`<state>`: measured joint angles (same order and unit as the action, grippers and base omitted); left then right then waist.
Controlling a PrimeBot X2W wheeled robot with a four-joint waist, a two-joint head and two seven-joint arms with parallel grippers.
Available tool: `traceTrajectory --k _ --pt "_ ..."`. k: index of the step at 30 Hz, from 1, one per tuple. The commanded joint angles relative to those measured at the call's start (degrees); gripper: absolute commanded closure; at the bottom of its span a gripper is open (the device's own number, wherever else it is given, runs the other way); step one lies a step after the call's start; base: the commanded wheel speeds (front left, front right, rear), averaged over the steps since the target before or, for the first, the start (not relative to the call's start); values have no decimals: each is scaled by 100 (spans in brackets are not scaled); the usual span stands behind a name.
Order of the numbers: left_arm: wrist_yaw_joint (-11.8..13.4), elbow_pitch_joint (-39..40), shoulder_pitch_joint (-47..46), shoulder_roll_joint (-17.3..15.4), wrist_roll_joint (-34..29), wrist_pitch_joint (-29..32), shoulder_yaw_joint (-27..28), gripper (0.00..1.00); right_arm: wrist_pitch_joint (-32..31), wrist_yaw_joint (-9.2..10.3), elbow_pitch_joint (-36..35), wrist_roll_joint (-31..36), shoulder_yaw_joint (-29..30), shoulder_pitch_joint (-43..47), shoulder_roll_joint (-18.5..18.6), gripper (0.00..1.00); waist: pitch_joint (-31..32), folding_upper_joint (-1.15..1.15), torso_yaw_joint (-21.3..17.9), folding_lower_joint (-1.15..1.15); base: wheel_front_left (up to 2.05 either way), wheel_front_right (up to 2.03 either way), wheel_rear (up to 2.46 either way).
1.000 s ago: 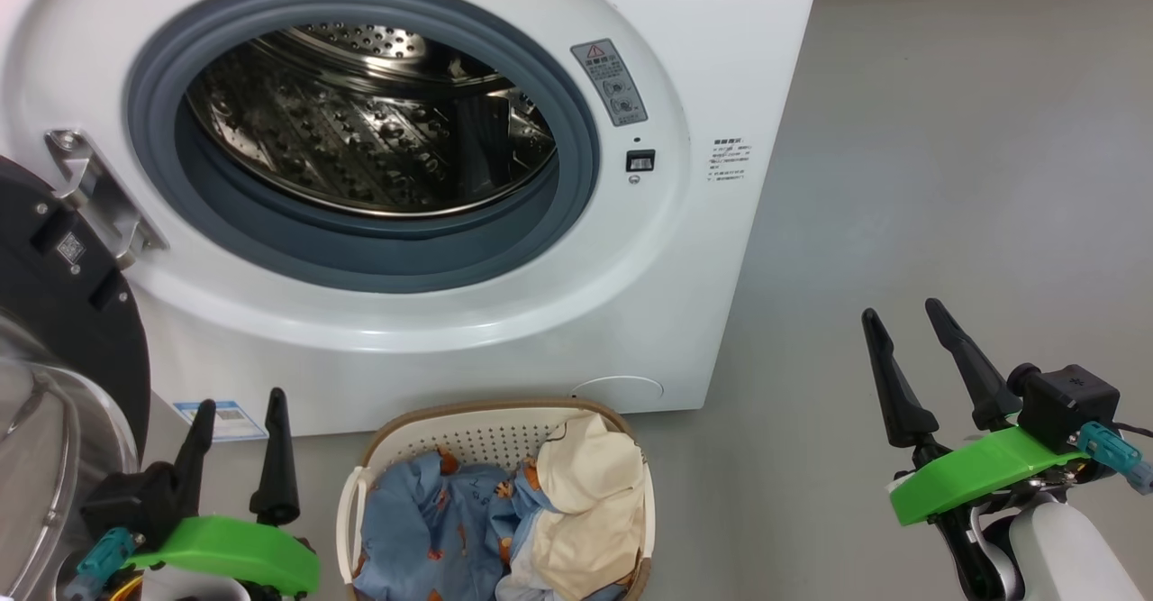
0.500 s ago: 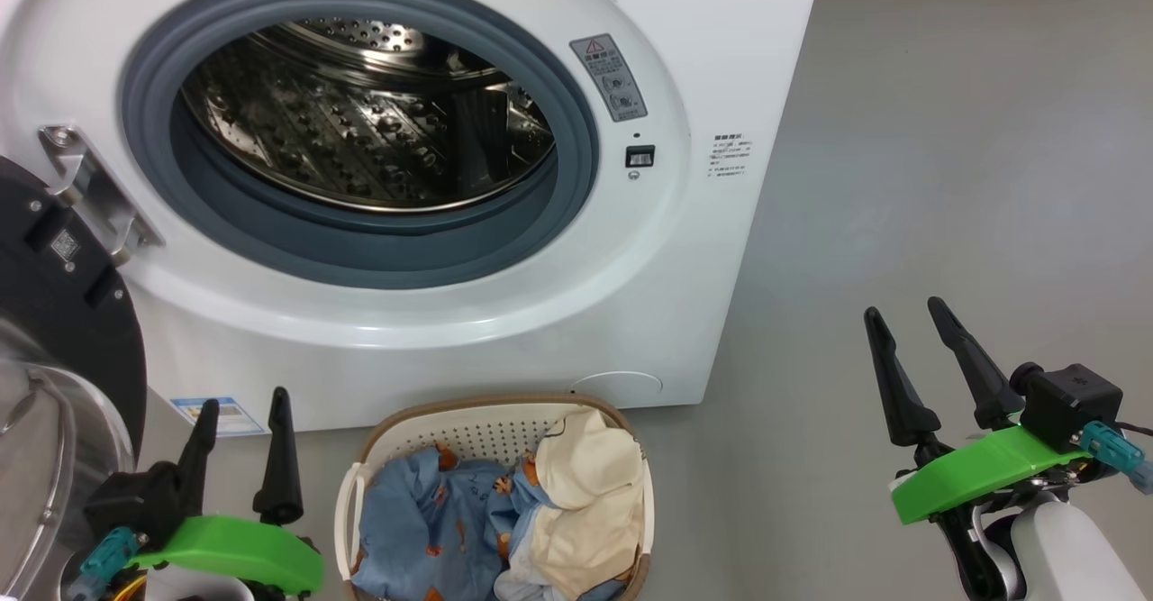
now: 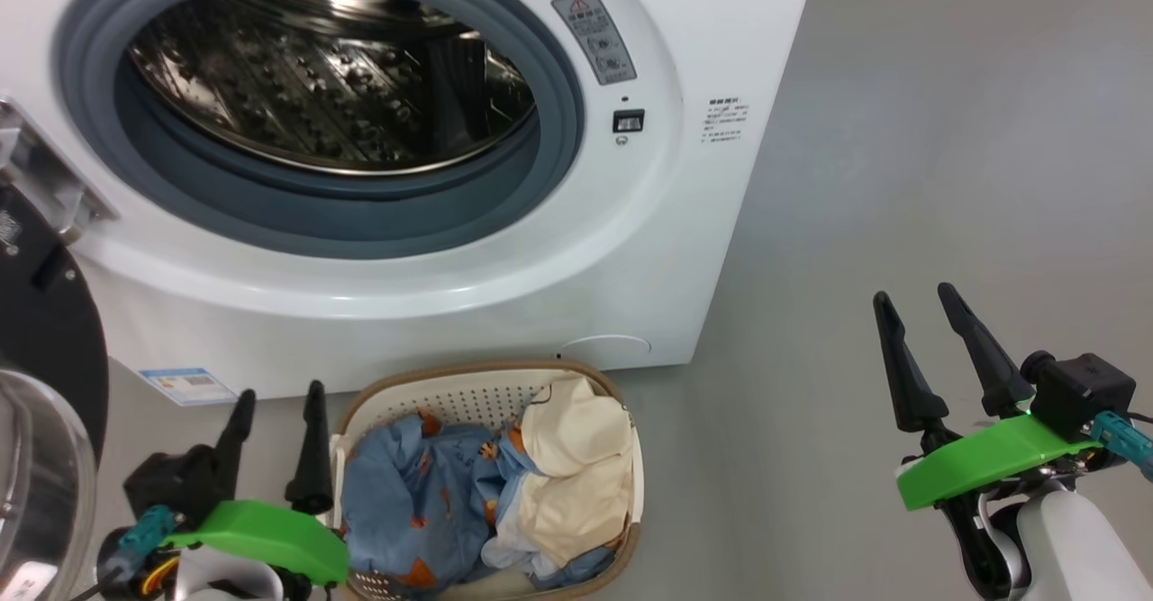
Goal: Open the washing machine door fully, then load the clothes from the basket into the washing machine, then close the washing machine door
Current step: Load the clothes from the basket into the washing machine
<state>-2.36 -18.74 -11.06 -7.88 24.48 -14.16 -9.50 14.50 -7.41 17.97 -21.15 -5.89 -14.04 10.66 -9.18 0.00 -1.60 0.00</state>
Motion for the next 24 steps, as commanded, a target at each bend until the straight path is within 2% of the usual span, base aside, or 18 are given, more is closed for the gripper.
traceTrajectory --k 1,15,24 --pt "-45 15 -263 -72 -47 11 123 0 50 -8 -165 68 -94 -158 -19 0 -177 0 -68 0 0 0 0" --pt "-412 -1152 -909 -56 82 188 -410 0 50 -8 -343 191 -34 -439 -238 0 -1047 0 -492 0 0 0 0" --pt "-502 -2195 -1468 -154 103 319 -983 0 50 -8 -434 235 -12 -622 -365 0 -1564 0 -741 0 0 0 0"
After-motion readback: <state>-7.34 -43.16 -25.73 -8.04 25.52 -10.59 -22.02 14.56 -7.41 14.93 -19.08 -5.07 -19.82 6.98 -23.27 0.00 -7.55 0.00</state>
